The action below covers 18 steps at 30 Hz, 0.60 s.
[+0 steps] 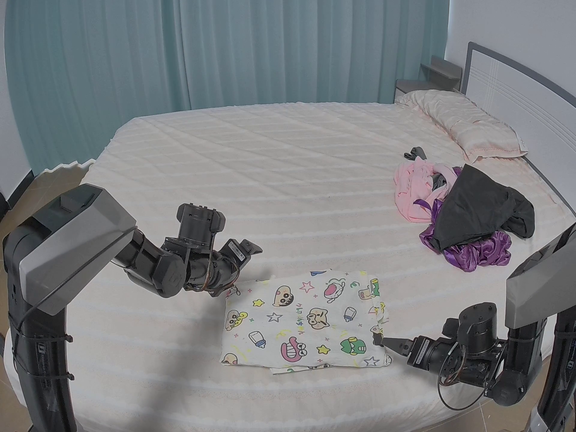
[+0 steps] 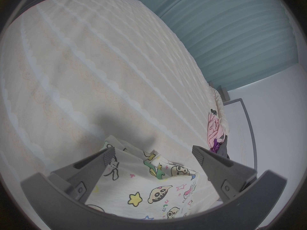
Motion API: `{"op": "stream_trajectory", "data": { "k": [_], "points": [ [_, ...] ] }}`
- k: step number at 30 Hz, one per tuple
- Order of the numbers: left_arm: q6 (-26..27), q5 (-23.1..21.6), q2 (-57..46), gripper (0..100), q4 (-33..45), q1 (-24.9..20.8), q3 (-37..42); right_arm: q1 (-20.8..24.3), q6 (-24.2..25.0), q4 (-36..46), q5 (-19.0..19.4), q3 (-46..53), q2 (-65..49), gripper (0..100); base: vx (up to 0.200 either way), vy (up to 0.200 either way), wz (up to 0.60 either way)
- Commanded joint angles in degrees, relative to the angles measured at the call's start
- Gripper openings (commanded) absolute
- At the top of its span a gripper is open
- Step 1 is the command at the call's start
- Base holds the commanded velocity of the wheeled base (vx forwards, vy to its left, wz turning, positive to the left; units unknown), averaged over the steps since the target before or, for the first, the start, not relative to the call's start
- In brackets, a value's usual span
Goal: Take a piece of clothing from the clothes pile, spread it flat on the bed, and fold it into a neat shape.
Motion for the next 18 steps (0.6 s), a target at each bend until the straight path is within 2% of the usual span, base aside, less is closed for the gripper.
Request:
{"op": "stream_trajectory", "data": {
  "k": [1, 6, 11, 18],
  "points": [
    [0.0, 0.1, 1.3, 100, -0.1, 0.3, -0.6, 0.0, -0.1, -0.3, 0.0, 0.0, 0.1, 100, 0.0, 0.0, 0.0],
    [-0.1, 0.2, -0.8, 100, 0.2, 1.3, 0.7, -0.2, 0.0, -0.3, 0.0, 0.0, 0.4, 100, 0.0, 0.0, 0.0],
    [-0.3, 0.1, -6.3, 100, 0.7, 2.2, 5.4, -0.4, 0.1, -0.3, -0.1, 0.3, 1.0, 100, 0.0, 0.0, 0.0],
    [-0.7, -0.6, -15.0, 100, 0.1, 2.3, 17.4, -0.3, 0.1, -0.3, -0.1, 0.6, 1.0, 100, 0.0, 0.0, 0.0]
  ]
}}
